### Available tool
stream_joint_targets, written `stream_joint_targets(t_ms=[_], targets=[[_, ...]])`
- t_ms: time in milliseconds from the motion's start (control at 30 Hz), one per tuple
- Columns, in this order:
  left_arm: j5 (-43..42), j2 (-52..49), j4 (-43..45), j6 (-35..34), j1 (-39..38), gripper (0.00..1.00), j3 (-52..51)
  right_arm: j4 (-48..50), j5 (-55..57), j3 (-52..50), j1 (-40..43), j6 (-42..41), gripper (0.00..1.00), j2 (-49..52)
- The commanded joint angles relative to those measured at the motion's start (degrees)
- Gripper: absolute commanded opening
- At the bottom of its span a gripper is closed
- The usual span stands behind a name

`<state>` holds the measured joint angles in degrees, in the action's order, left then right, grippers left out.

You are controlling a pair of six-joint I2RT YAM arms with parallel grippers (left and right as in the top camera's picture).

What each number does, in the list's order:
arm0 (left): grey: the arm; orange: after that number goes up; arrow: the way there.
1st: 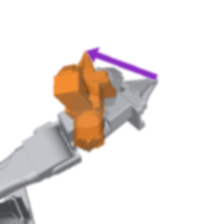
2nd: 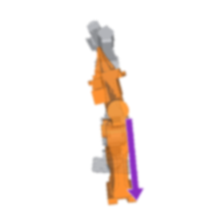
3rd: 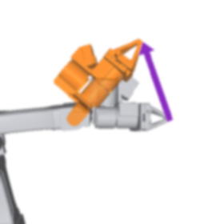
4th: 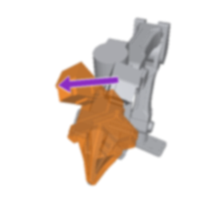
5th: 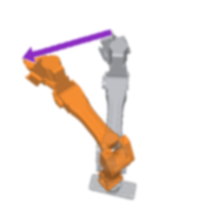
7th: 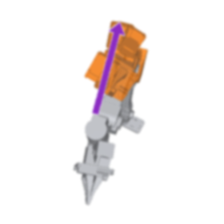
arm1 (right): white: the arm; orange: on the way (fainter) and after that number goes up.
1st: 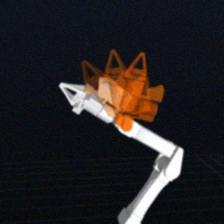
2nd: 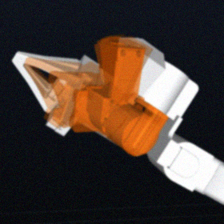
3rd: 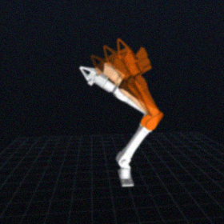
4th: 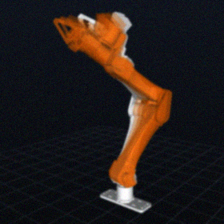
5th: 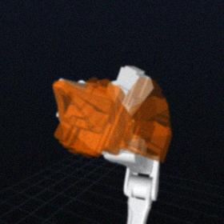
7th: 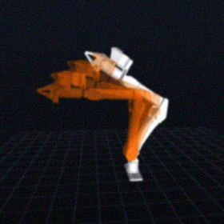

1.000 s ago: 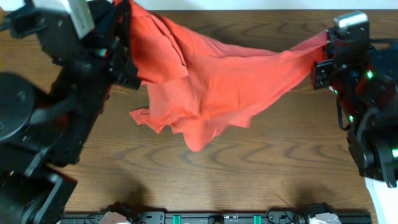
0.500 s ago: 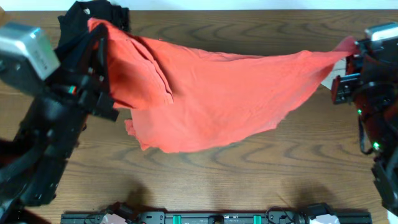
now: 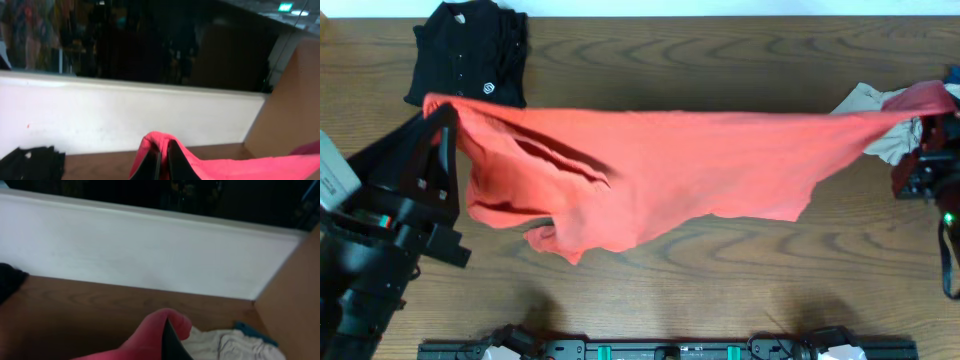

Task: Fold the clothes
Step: 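Stretch the T-shirt between both grippers, pulling apart left and right, then lay the stretched T-shirt flat on the table with both grippers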

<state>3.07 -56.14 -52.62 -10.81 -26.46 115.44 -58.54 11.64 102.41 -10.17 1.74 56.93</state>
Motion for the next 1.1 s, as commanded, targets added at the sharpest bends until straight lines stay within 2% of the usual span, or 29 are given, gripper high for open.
stream_joint_targets(t_ms=[0, 133, 333, 733, 1067], targets=[[0.5, 0.02, -1.53, -2.01, -0.09, 0.06, 1.33, -2.01, 1.86, 2.43, 0.42, -5.4, 0.01, -0.24], [0.63, -0.5, -4.04, -4.55, -0.09, 0.06, 1.33, -4.0, 1.86, 2.89, 0.42, -8.17, 0.01, -0.17], [0.61, -1.46, -5.46, -4.72, -0.09, 0.06, 2.05, -3.76, 1.88, 2.93, 0.42, -9.2, 0.01, 0.31], [0.57, -1.46, -11.43, -6.56, -0.09, 0.06, 13.27, -4.52, -2.19, 7.04, 0.39, -9.86, 0.01, 0.35], [0.7, -5.29, -14.16, -9.7, -0.09, 0.06, 13.64, -6.8, -3.3, 8.35, 0.42, -15.02, 0.01, 3.04]])
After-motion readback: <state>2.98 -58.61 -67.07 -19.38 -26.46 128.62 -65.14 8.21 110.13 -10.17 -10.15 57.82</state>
